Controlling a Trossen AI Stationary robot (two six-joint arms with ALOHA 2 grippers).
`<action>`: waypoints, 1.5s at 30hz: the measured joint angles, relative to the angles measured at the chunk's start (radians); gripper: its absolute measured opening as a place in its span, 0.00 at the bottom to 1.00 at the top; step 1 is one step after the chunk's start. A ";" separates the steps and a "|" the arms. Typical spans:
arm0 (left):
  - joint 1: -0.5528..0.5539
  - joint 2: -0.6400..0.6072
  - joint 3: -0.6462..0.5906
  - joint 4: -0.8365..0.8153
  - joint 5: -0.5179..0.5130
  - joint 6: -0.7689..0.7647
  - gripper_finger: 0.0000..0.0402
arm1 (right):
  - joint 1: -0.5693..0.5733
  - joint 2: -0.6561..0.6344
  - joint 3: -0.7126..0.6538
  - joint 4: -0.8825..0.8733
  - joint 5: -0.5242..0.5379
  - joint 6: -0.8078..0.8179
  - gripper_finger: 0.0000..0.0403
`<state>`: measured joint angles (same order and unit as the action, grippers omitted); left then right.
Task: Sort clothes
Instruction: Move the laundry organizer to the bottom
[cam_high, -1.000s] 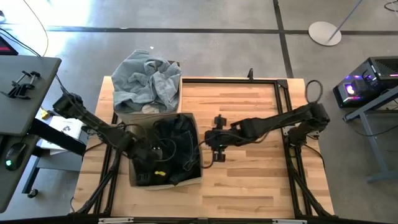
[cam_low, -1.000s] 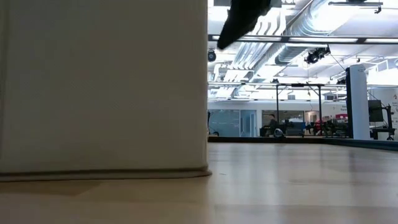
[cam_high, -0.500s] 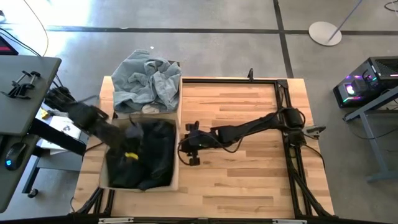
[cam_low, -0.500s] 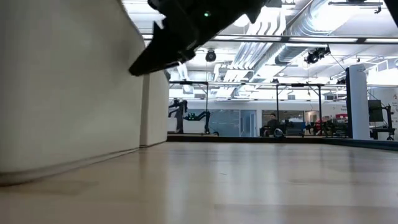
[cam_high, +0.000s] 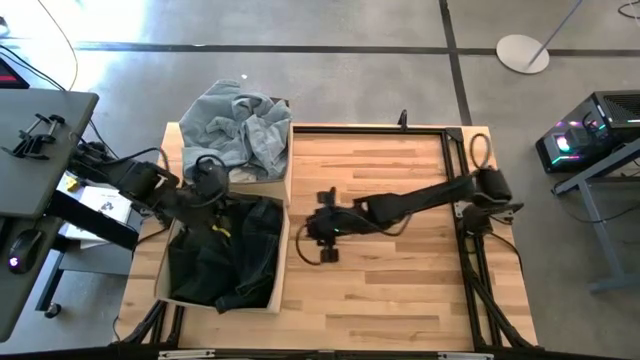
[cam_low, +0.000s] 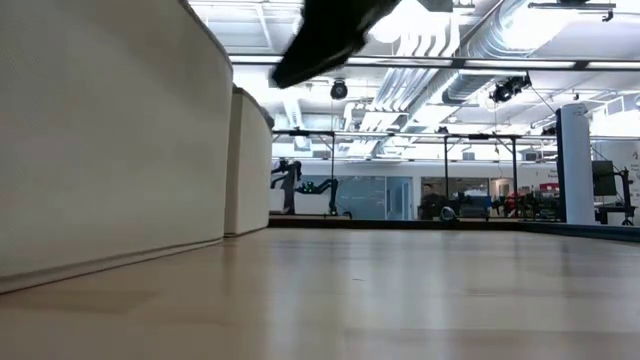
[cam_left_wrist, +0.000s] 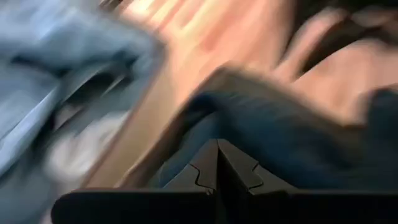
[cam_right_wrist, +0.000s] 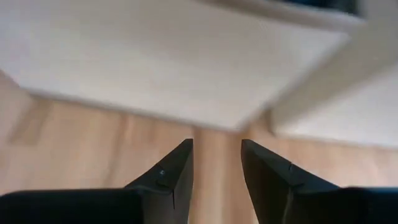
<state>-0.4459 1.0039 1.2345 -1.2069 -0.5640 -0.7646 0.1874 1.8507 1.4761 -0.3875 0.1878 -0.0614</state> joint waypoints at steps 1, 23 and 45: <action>0.015 0.001 -0.010 -0.045 0.001 -0.036 0.00 | 0.015 -0.027 0.000 -0.052 0.048 0.001 0.31; 0.514 0.059 -0.092 -0.182 0.320 0.148 0.00 | 0.281 -0.272 -0.002 -0.434 0.549 0.209 0.31; 0.382 0.114 -0.062 -0.259 0.578 -0.059 0.00 | 0.345 -0.272 -0.002 -0.529 0.642 0.342 0.31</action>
<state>-0.0644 1.1183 1.1723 -1.4654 0.0137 -0.8231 0.5323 1.5791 1.4742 -0.9165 0.8299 0.2802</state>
